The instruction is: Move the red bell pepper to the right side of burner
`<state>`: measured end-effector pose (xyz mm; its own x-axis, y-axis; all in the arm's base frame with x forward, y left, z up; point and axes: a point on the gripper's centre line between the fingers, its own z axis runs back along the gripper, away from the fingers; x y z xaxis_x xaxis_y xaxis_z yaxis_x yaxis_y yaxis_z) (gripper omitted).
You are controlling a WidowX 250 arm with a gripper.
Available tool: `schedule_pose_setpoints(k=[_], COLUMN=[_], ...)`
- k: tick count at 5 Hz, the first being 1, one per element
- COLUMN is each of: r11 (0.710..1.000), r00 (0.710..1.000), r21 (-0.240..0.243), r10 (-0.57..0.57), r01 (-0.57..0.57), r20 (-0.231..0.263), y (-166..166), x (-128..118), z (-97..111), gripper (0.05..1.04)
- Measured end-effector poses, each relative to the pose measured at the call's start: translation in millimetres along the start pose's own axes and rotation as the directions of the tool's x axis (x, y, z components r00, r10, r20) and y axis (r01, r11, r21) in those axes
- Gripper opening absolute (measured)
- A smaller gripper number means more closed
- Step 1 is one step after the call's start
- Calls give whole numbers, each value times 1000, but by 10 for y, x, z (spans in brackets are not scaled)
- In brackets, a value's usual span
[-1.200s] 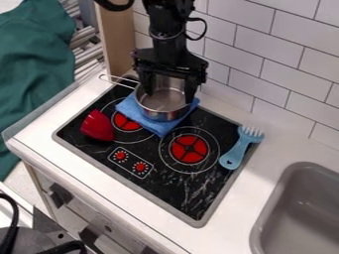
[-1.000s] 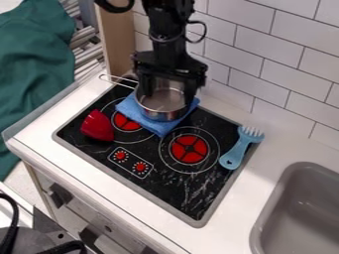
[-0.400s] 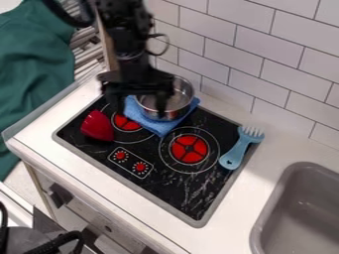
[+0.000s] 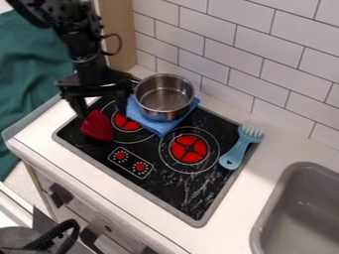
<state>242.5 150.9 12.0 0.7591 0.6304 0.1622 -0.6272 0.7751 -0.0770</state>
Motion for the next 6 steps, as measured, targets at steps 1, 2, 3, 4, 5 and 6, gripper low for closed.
schedule_pose_setpoints(k=[1,2,3,4,5,6], r11=[1000,1000,1000,999,998,997], r00=[1000,1000,999,999,998,997], r21=[-11,2,16,39,57,78], r10=[28,9,1,3,12,16], r01=[-28,-9,0,-1,-9,-11], r20=[13,-16,-33,-44,-64,-69], y=[100,138,115,76,57,4], x=[5,-11,-9,29,62,134], z=[-13,-125,-190,-267,-376,-458], gripper=[1001,1001,1001,1001,1001,1001])
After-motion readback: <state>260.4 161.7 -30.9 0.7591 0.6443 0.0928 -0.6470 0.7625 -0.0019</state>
